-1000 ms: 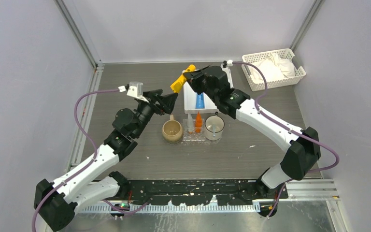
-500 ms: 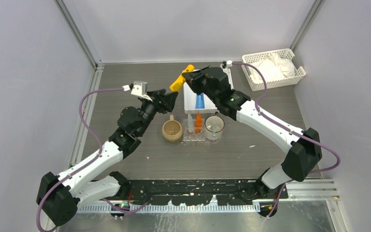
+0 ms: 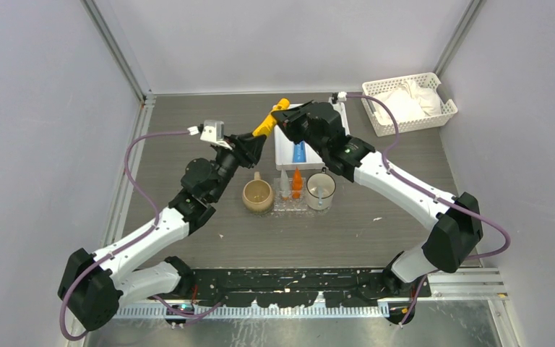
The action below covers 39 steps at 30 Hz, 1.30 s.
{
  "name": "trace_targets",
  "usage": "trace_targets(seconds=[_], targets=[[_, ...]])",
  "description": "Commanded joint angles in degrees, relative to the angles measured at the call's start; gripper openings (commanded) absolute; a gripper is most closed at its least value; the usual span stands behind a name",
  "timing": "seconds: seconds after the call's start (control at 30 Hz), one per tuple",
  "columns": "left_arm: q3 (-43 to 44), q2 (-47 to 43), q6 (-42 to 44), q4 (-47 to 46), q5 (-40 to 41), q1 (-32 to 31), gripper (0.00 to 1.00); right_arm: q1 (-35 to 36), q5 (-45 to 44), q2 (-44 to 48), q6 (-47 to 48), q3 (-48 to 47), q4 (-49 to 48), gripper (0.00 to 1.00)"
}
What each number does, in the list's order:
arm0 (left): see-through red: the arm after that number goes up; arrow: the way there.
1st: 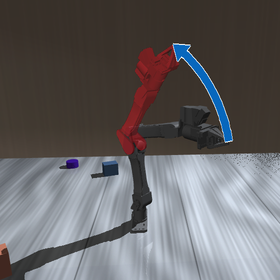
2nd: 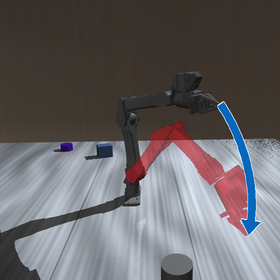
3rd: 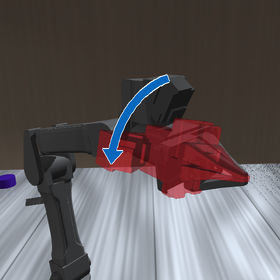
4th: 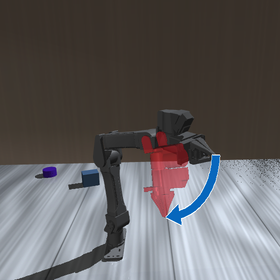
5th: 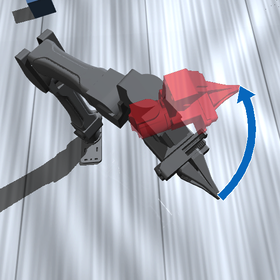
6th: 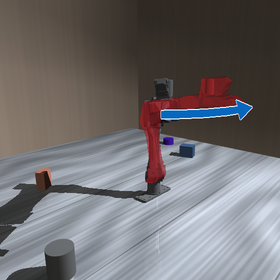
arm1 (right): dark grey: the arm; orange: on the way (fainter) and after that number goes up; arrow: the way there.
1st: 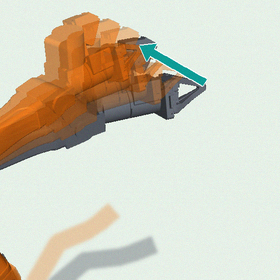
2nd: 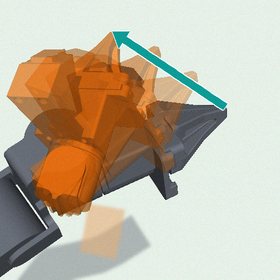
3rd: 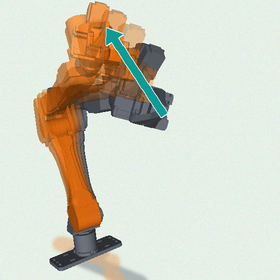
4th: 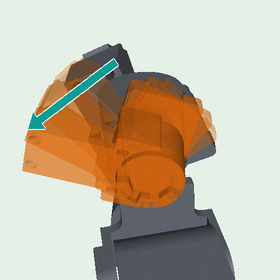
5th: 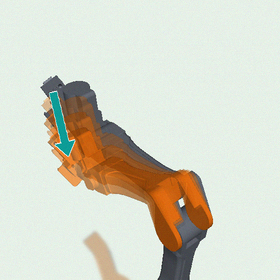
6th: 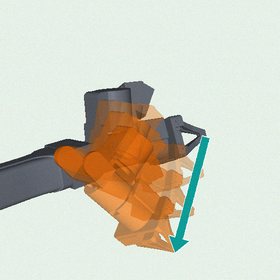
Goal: Prepare toiletry sets of a toothbrush and toothpaste on the tray
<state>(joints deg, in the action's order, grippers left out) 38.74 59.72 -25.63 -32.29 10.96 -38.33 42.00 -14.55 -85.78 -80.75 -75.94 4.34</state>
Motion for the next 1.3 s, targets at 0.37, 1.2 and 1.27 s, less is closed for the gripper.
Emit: trace_targets(seconds=[0.37, 1.2, 1.27], targets=[[9.9, -0.8, 1.8, 14.5, 3.7, -0.1, 0.01, 0.7, 2.6, 2.5, 1.1, -0.1, -5.5, 0.21], [65.7, 22.9, 1.3, 91.6, 1.2, -0.2, 0.01, -4.2, -11.4, 13.8, 46.5, -18.2, 41.4, 0.84], [67.8, 24.8, 1.1, 96.4, -0.4, -0.3, 0.01, -4.2, -12.8, 15.0, 48.5, -18.6, 44.6, 0.85]])
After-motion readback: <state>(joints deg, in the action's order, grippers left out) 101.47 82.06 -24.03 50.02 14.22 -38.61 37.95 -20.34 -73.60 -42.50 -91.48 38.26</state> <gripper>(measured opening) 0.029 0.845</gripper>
